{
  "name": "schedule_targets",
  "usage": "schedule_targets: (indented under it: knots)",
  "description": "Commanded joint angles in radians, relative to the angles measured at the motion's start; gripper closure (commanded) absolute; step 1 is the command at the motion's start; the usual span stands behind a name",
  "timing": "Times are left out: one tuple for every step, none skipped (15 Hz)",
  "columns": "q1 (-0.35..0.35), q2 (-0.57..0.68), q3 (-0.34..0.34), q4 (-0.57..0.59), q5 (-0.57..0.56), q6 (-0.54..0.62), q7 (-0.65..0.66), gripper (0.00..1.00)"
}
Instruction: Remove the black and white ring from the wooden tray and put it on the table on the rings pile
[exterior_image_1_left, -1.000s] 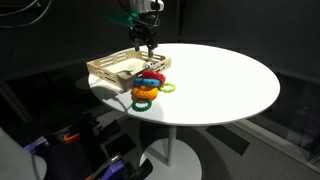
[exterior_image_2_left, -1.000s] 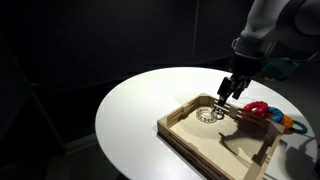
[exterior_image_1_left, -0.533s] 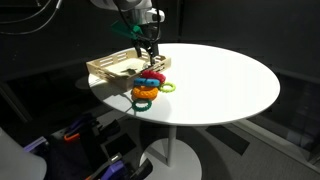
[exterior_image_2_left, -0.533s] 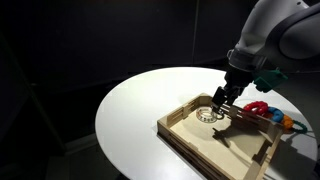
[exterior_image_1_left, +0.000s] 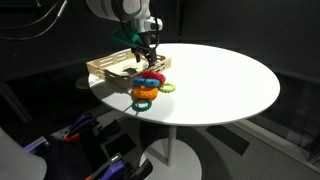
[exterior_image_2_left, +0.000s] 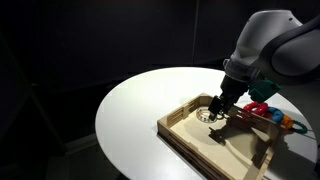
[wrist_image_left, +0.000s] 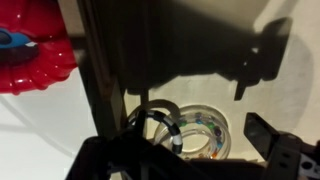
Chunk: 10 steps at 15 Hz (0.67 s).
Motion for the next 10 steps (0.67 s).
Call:
schedule_targets:
  knots:
    - [0.009,0.023,0.003,0.025,0.008,0.009,0.001,0.32]
    - [0.01,0.025,0.003,0.026,0.009,0.009,0.0,0.4]
    - [0.011,0.026,0.002,0.027,0.01,0.009,-0.001,0.49]
    - [0.01,0.025,0.002,0.028,0.01,0.007,-0.002,0.58]
    - [0.01,0.026,0.002,0.029,0.011,0.006,-0.003,0.65]
    - [0.009,0.026,0.002,0.031,0.012,0.007,-0.004,0.73]
    - [0.009,0.026,0.002,0.031,0.012,0.007,-0.003,0.82]
    - [0.009,0.025,0.001,0.031,0.011,0.007,-0.002,0.88]
    - [0.009,0.024,0.001,0.032,0.011,0.007,-0.002,0.84]
    - [0.008,0.024,0.001,0.032,0.012,0.007,-0.003,0.69]
